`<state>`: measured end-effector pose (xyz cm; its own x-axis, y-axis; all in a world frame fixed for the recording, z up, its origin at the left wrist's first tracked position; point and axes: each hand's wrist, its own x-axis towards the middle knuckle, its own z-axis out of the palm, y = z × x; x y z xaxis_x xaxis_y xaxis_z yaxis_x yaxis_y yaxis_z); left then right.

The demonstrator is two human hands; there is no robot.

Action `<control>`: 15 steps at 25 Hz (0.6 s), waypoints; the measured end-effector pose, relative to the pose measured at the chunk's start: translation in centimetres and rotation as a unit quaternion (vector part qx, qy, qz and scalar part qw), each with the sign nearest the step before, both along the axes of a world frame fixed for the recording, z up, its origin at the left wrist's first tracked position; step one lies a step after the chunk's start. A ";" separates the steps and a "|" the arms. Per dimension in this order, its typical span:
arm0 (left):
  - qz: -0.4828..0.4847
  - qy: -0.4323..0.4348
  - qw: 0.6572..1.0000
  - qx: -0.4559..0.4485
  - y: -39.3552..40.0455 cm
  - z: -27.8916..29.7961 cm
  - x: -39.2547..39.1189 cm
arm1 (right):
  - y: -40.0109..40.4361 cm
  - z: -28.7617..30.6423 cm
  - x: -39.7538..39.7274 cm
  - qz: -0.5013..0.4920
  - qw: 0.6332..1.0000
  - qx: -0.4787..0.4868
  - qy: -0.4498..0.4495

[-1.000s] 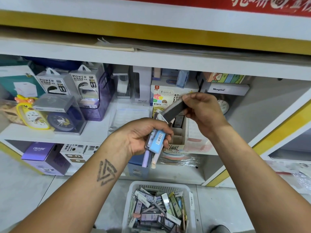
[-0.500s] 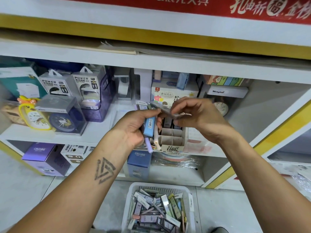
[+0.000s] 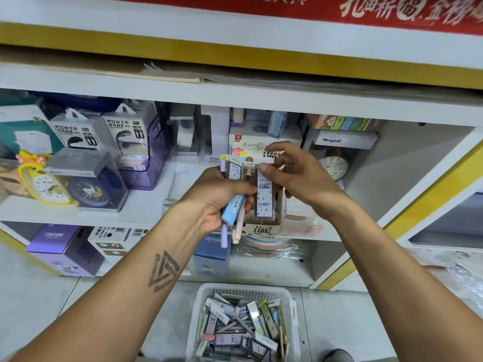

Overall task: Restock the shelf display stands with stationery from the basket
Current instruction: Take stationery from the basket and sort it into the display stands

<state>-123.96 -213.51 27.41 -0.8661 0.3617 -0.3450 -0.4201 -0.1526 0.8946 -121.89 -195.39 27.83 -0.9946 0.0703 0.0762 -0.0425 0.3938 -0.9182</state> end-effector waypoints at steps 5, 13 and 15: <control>-0.021 -0.087 0.996 0.021 -0.1 -0.3 -0.1 | 0.8 0.6 -0.5 -0.059 0.991 0.043 0.108; -0.042 -0.145 0.988 0.039 -0.7 -0.8 -0.6 | 1.7 -0.4 -0.4 -0.144 0.919 0.303 0.208; -0.057 -0.163 0.984 0.048 -0.6 -0.9 -0.5 | 1.6 -0.9 -0.5 -0.108 0.906 0.353 0.207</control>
